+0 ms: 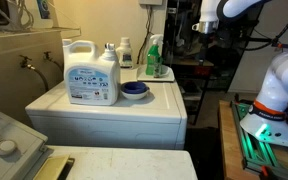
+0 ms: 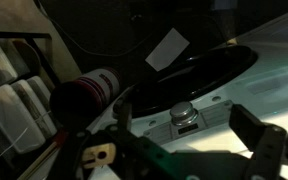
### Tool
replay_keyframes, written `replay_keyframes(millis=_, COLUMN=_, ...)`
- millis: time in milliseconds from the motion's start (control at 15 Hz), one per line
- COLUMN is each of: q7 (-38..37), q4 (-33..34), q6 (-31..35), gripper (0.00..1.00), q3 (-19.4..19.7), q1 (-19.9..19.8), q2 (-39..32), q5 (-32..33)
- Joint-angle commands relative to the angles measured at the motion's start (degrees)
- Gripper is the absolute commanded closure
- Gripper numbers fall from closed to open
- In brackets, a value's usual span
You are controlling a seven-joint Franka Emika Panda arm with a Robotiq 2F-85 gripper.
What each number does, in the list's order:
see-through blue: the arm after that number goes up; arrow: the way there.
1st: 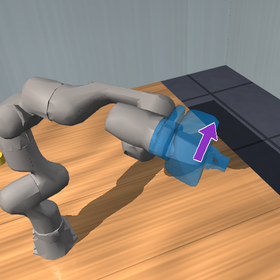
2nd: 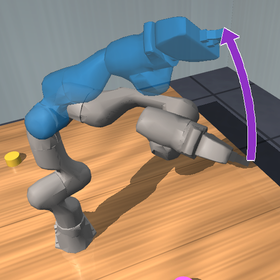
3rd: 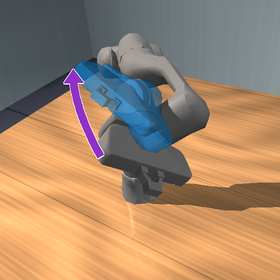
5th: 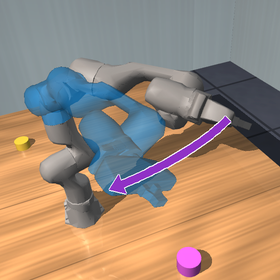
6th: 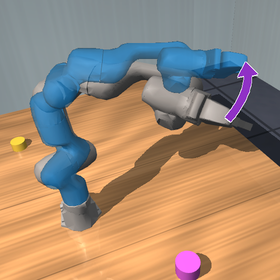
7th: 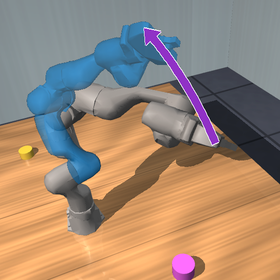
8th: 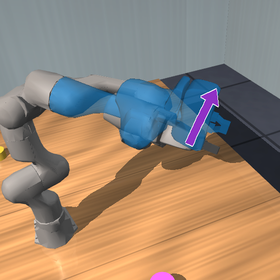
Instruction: Move the brush from the machine to the shelf
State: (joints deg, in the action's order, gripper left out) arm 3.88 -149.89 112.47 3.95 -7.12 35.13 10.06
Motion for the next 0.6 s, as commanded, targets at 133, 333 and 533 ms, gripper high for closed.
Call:
replay_keyframes(millis=133, q7=-0.21, q4=0.09, q6=-0.16, gripper=0.00, q3=0.35, q1=0.42, q2=0.01, q5=0.20)
replay_keyframes(millis=333, q7=-0.27, q4=3.37, q6=2.75, gripper=0.00, q3=0.04, q1=1.93, q2=-0.59, q5=-1.64)
replay_keyframes(millis=533, q7=-0.82, q4=9.50, q6=8.99, gripper=0.00, q3=-1.59, q1=3.99, q2=-2.34, q5=-3.01)
